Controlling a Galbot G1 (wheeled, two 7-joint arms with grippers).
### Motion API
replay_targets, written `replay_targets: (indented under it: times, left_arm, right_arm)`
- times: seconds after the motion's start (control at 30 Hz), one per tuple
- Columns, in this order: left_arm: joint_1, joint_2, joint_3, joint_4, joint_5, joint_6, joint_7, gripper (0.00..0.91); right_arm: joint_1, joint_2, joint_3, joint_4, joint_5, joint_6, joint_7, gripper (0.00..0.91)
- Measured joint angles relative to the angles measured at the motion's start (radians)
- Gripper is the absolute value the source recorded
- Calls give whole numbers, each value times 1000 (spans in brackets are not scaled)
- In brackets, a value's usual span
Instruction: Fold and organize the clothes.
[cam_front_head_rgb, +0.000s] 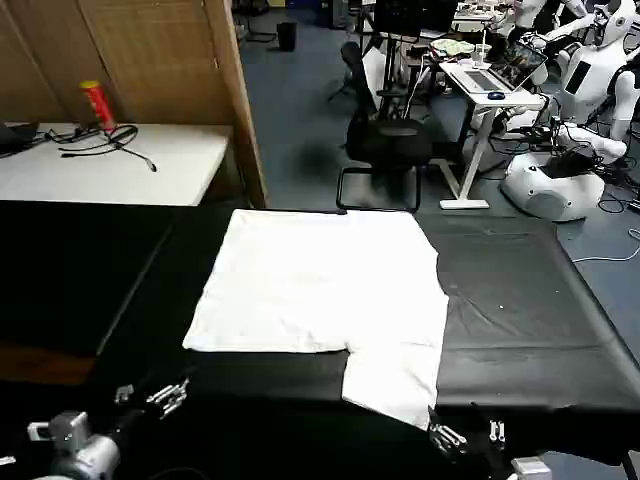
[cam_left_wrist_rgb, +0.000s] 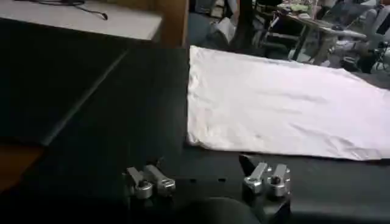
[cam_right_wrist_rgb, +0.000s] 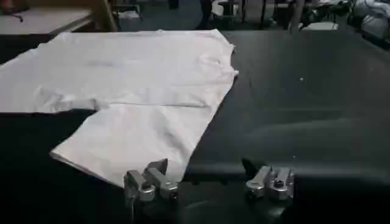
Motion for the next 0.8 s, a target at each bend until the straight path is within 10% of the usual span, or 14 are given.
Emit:
replay_targets:
  times: [0.67, 0.8]
  left_arm:
    - [-191, 21, 96, 125, 41, -4, 13, 800]
    - [-227, 19, 121, 164, 54, -4, 11, 585]
  right_arm:
    - [132, 41, -98, -95, -128, -38, 22, 878]
    - [142, 52, -115, -113, -140, -39, 24, 566]
